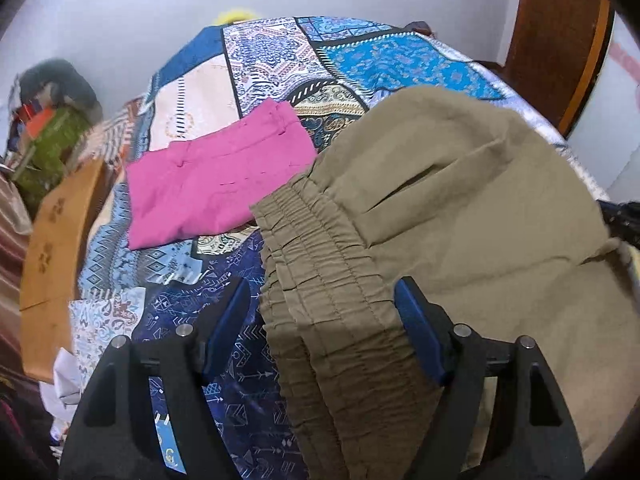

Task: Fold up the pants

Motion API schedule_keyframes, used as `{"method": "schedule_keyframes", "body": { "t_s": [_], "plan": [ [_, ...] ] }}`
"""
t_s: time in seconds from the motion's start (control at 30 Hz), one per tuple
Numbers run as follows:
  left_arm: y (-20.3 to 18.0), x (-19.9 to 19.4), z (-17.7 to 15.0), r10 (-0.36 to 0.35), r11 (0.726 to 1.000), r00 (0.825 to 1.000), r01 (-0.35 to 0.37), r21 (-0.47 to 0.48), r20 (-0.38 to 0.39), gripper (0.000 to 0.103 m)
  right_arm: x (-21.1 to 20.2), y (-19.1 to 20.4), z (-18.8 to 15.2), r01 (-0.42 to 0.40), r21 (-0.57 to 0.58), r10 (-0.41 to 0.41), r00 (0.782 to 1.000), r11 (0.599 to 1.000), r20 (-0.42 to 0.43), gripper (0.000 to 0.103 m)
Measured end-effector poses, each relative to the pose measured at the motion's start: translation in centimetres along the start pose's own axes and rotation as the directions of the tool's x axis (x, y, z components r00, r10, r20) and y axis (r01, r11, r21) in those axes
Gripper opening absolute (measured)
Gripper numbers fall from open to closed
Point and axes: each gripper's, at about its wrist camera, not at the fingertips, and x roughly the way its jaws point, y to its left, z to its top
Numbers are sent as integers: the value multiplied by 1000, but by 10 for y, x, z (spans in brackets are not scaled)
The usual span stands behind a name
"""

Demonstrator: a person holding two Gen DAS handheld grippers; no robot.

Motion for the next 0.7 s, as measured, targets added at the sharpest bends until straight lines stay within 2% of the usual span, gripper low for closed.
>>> {"method": "schedule_keyframes", "body": {
  "t_s": [0.07, 0.1, 0.13, 0.2, 0.3, 0.5, 0.6, 0.7],
  "plan": [
    [6, -9, 4, -41, 999, 999, 41, -21, 4, 77, -11, -2, -2, -27, 7, 27, 1000, 1000, -10, 14],
    [11, -14, 6, -43, 999, 999, 43, -34, 11, 78, -18, -5, 1, -37, 14, 37, 999, 999, 3, 23],
    [12, -17, 8, -33, 999, 999, 34, -37, 18, 78, -24, -5, 0, -33, 22, 33, 999, 999, 25, 37],
    [18, -23, 13, 6, 999, 999, -4, -49, 39, 80, -40, -6, 5, -23, 35, 19, 995, 999, 98, 54],
    [30, -19, 25, 23, 996, 999, -19, -85, 41, 83, -53, -4, 19, -40, 34, 34, 988, 999, 150, 55],
    [48, 20, 51, -28, 988, 999, 23, -155, -34, 83, -39, 5, 55, -61, -2, 60, 981, 998, 183, 55],
    [50, 34, 58, -70, 982, 996, 58, -181, -61, 83, -14, 7, 74, -91, -35, 95, 987, 995, 130, 55],
    [47, 47, 63, -108, 981, 991, 93, -171, -80, 83, 20, 4, 89, -84, -36, 87, 993, 996, 81, 55]
  ]
}}
